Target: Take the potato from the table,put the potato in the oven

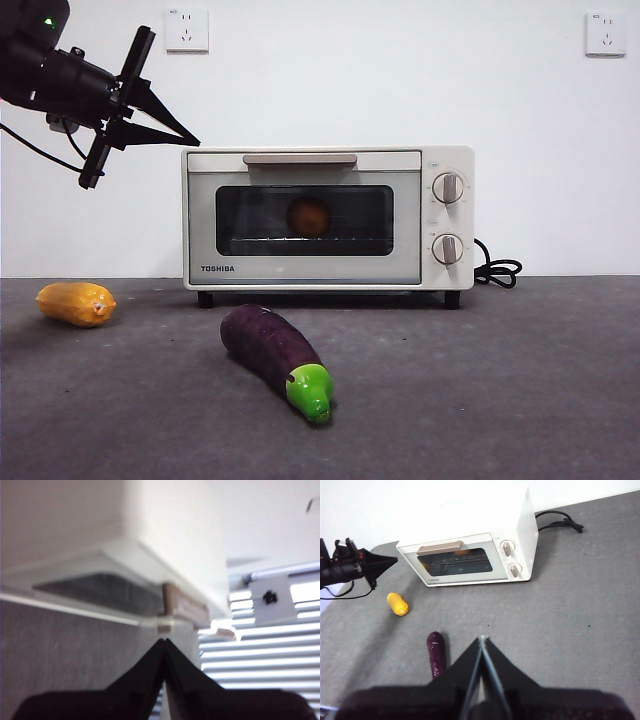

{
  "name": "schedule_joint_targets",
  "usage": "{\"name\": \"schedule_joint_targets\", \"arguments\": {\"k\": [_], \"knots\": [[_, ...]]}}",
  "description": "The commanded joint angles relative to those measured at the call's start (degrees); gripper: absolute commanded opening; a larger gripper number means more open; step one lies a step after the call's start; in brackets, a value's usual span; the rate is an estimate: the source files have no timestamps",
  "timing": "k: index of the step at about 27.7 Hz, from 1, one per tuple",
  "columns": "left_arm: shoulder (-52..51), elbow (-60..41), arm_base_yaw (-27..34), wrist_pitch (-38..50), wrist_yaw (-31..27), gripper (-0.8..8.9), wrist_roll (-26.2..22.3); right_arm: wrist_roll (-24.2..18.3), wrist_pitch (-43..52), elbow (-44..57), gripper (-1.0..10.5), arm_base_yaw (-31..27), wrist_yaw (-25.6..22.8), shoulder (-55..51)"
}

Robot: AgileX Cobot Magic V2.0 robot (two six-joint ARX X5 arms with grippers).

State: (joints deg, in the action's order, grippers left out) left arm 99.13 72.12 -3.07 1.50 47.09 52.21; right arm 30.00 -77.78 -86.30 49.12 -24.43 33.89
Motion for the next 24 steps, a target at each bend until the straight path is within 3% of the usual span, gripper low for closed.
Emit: {"name": "schedule_joint_targets", "arguments": {"k": [1,5,8,11,18,24], "knots": [[-3.56,0.11,-1.33,-6.25,-0.11,-0.06,-12.63,-0.63,-1.18,1.01,0.0,0.09,-1.64,-0.04],[-10.47,0.09,-3.52,-20.33,-4.83,-0.06,-28.26,-0.68,-1.18,1.18,0.0,0.09,-2.29,0.07],[-17.05,0.09,-5.42,-28.59,-11.87,-0.06,-36.35,-0.66,-1.16,1.18,0.0,0.09,-3.1,0.07],[-24.68,0.09,-7.17,-32.22,-15.89,-0.06,-37.79,-0.61,-1.16,1.18,0.0,0.09,-3.48,0.07],[-42.75,0.09,-9.79,-33.53,-16.46,-0.05,-37.31,-0.63,-1.16,1.18,0.0,0.09,-4.07,0.2],[-53.09,0.09,-11.85,-40.68,-15.98,-0.04,-37.33,-0.63,-1.16,1.18,0.0,0.09,-4.74,0.2]]}}
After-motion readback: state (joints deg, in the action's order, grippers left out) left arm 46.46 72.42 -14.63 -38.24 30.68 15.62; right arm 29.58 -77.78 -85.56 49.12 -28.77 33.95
